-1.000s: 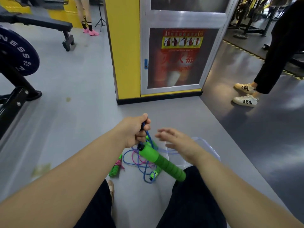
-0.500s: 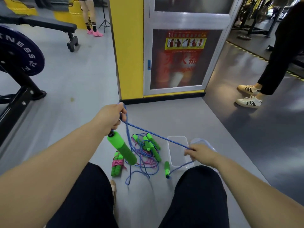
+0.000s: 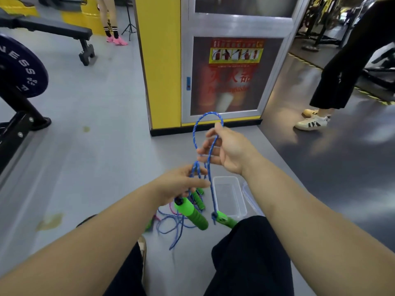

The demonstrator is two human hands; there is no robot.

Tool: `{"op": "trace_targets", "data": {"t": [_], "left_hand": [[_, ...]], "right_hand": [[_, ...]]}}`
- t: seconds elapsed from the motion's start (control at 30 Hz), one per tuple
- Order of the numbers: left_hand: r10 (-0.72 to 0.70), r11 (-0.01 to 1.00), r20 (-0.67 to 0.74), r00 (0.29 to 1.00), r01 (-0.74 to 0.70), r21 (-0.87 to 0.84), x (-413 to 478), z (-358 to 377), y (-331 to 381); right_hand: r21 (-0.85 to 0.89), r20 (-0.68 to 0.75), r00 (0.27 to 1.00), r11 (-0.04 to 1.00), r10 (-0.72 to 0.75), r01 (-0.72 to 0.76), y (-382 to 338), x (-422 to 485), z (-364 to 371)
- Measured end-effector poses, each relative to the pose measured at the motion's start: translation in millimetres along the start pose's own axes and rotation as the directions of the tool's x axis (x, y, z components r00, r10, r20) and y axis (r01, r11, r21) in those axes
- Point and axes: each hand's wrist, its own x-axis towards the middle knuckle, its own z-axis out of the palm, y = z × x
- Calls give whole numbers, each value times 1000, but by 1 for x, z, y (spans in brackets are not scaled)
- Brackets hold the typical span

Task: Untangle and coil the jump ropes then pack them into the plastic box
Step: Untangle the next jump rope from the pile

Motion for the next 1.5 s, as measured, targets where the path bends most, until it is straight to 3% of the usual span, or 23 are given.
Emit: {"op": "trace_targets", "data": {"t": [0.1,0.17,0.27,0.37,0.47,0.57,0.7,0.8,0.87,0.93,1.0,1.2,1.3,1.4,1.5], "left_hand": [[20,998,42,999,-23,57,-2,12,3],[8,998,-20,1000,-7,68,0,15,6],[32,999,-134,991,-26,46,2,13,12],[73,993,-244,967,-93,-70,2,0,22],[76,989,-243,967,-104,-105,0,-8,31],[47,981,-188,981,-81,-177,-7,-8,43],[72,990,-86,994,-82,-112,-18,-3,61],[115,986,-90,989,-125,-114,-23,-9,73],[139,985,-123,983,-150,-89,-23,-18,74],[150,984,-186,971,-165,-69,-22,-27,69],[123,973,-285,951,-172,-156,-20,-35,62],[-60,925,-372,926,-88,-369,-12,-56,40],[-129,958,-383,915,16,-285,-9,-57,32],[-239,961,-373,897,165,-220,-7,-51,26],[-319,911,-241,917,226,-346,-8,-35,28]], "right_hand": [[98,-2,1000,995,-29,29,-15,0,7],[91,5,998,994,-65,64,-15,1,3],[-69,13,994,992,-105,106,3,2,-7],[-109,-109,984,986,-139,127,46,-4,-14],[-221,-143,987,975,-68,36,91,-11,-17],[-447,44,998,894,47,-22,111,-9,-18],[-617,247,962,785,121,60,114,-7,-16],[-727,239,962,681,130,89,119,-8,-26],[-795,132,990,601,45,79,122,-9,-41],[-777,31,993,623,-111,94,119,-9,-55],[-726,11,979,672,-201,146,112,-6,-65],[-544,-65,998,839,-25,-14,101,-7,-83],[-216,-187,981,973,41,-82,97,-2,-78],[84,-268,926,964,267,-254,92,5,-66],[63,-131,947,956,292,-286,93,5,-43]]}}
